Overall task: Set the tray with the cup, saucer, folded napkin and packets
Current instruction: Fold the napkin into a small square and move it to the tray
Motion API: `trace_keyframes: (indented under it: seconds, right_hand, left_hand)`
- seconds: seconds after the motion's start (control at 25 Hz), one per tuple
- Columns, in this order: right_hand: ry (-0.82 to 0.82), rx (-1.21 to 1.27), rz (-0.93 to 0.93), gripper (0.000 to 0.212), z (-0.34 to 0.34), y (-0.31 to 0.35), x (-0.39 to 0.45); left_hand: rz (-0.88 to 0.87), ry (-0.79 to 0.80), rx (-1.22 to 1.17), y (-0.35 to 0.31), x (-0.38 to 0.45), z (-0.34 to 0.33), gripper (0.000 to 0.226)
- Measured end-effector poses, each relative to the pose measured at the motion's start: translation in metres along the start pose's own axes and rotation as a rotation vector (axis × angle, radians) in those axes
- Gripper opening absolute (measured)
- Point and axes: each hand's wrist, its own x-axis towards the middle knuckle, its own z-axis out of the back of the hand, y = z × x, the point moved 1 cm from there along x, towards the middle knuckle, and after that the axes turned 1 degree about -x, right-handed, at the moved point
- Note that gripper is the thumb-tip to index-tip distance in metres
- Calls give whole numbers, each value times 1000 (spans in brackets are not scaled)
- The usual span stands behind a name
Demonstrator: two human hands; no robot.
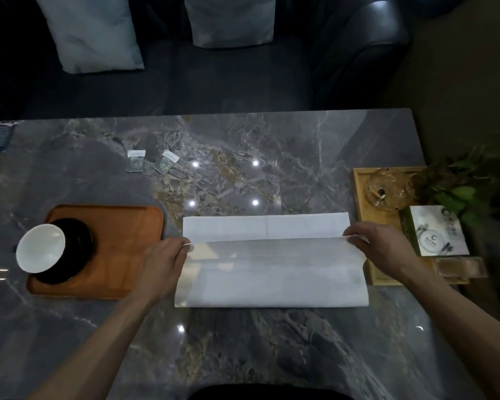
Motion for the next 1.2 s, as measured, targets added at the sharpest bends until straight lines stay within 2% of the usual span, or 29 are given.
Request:
trace_keyframes:
  seconds: [0.24, 0.48, 0.72, 0.92, 1.0, 1.08, 1.2]
  right_hand:
    - [18, -25, -38, 15, -9, -6, 33]
    - [19, -85, -20, 13, -12, -10, 60]
    - [20, -243, -7, 17, -22, -5, 76]
    - [18, -345, -19, 18, -28, -1, 82]
    - [27, -290, -70, 21, -32, -2, 83]
    - [14, -112, -192, 30, -37, -5, 76]
    - [-66, 135, -340, 62, -47, -6, 53]
  left_hand:
    - [71, 76, -72, 9, 27, -9, 25]
    - [100, 119, -116, 22, 51, -21, 14]
    - [167, 155, -57, 25, 64, -28, 33]
    - [271, 130, -65, 28, 68, -34, 21]
    - [349, 132, -134, 30, 69, -39, 31]
    - [440, 109, -301, 29, 64, -43, 47]
    - [555, 30, -496, 28, 47, -47, 61]
